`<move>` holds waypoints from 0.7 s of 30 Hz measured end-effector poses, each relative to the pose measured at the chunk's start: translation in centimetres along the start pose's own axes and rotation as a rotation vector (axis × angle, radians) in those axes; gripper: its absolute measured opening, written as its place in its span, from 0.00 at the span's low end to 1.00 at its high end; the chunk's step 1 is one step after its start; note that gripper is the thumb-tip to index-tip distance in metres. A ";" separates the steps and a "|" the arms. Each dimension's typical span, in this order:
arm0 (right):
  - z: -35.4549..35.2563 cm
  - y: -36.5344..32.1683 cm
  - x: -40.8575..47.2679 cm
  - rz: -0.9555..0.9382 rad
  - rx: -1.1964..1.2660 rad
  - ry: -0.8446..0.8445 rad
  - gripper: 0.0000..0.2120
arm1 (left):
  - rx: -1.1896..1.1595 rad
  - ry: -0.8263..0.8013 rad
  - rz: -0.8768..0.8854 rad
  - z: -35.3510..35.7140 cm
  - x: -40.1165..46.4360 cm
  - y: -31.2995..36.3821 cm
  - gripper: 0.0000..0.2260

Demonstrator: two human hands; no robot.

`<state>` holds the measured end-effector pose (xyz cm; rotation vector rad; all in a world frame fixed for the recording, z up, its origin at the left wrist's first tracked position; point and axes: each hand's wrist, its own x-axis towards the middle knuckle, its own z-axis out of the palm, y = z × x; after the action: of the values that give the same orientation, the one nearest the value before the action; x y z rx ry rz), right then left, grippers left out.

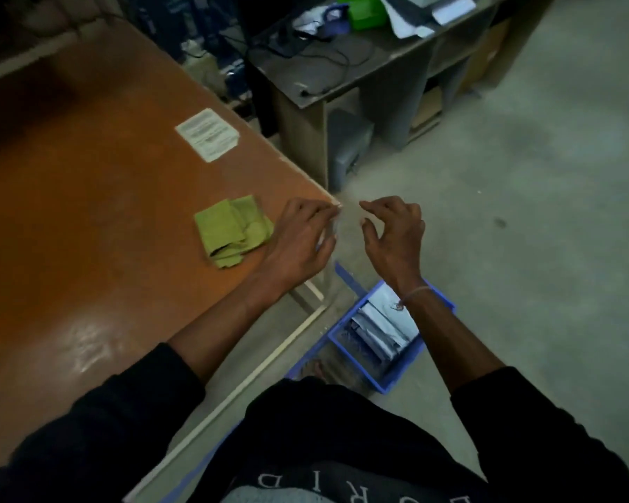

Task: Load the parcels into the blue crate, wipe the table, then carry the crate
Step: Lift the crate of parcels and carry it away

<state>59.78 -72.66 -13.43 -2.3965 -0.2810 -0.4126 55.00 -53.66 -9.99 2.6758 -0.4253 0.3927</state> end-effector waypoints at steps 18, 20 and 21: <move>0.0 24.8 -16.4 1.045 0.044 -0.218 0.34 | -0.319 -0.877 -0.142 29.6 4.7 3.5 0.29; 2.1 27.1 -18.8 1.111 0.074 -0.260 0.35 | -0.298 -0.933 -0.196 33.2 3.2 2.1 0.30; 3.2 28.4 -19.9 1.134 0.076 -0.280 0.35 | -0.279 -0.966 -0.216 35.0 2.4 1.4 0.30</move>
<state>50.73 -93.53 -39.78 -2.1224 0.8966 0.4466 64.01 -70.38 -39.56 2.4209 -0.3953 -0.9848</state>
